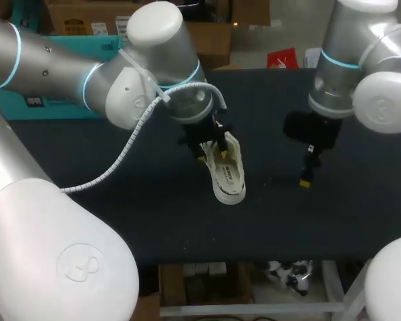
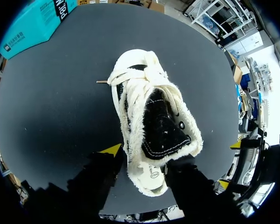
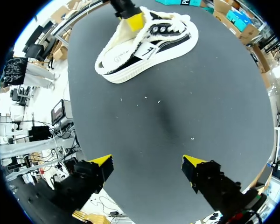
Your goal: Open the shoe tongue, take the insole out of the shoe, put the insole back into the shoe, and pack the shoe into the shoebox
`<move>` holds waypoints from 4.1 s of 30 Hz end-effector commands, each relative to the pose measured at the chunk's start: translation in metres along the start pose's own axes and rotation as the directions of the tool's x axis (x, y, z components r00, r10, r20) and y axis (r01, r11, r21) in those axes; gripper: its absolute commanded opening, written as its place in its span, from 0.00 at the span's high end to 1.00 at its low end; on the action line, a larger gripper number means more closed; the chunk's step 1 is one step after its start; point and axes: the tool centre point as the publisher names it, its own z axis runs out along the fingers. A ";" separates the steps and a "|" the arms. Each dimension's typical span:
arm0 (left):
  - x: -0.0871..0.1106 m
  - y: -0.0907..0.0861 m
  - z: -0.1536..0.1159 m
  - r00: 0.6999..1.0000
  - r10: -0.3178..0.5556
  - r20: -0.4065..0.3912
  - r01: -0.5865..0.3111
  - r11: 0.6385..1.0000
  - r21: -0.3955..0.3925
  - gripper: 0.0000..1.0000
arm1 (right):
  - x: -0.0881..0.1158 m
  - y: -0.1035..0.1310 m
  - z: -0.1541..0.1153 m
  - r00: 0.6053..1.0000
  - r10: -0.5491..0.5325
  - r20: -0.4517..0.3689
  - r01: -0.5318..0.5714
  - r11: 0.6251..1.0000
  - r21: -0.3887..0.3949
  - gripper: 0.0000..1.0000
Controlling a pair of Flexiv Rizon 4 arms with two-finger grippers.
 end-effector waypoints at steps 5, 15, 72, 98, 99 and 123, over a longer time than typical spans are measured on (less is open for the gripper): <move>0.008 -0.001 0.014 0.988 -0.008 0.153 0.004 1.000 0.030 1.00 | 0.004 -0.009 -0.001 0.997 -0.065 0.028 0.064 0.996 0.061 0.00; -0.008 0.007 0.008 0.992 -0.010 0.125 0.004 0.999 0.051 1.00 | 0.004 -0.009 -0.001 0.997 -0.065 0.028 0.064 0.996 0.061 0.00; -0.106 -0.163 -0.187 0.358 0.934 0.019 -0.881 0.331 0.338 1.00 | -0.024 0.008 -0.052 0.834 -0.552 0.013 0.551 0.833 0.051 0.00; -0.206 -0.249 -0.242 0.211 0.954 0.213 -0.939 0.138 0.315 1.00 | -0.024 0.008 -0.052 0.834 -0.552 0.013 0.551 0.833 0.051 0.00; -0.206 -0.249 -0.242 0.211 0.954 0.213 -0.939 0.138 0.315 1.00 | -0.024 0.008 -0.052 0.834 -0.552 0.013 0.551 0.833 0.051 0.00; -0.250 -0.280 -0.282 0.072 0.967 0.246 -0.970 0.011 0.242 1.00 | -0.024 0.008 -0.052 0.834 -0.552 0.013 0.551 0.833 0.051 0.00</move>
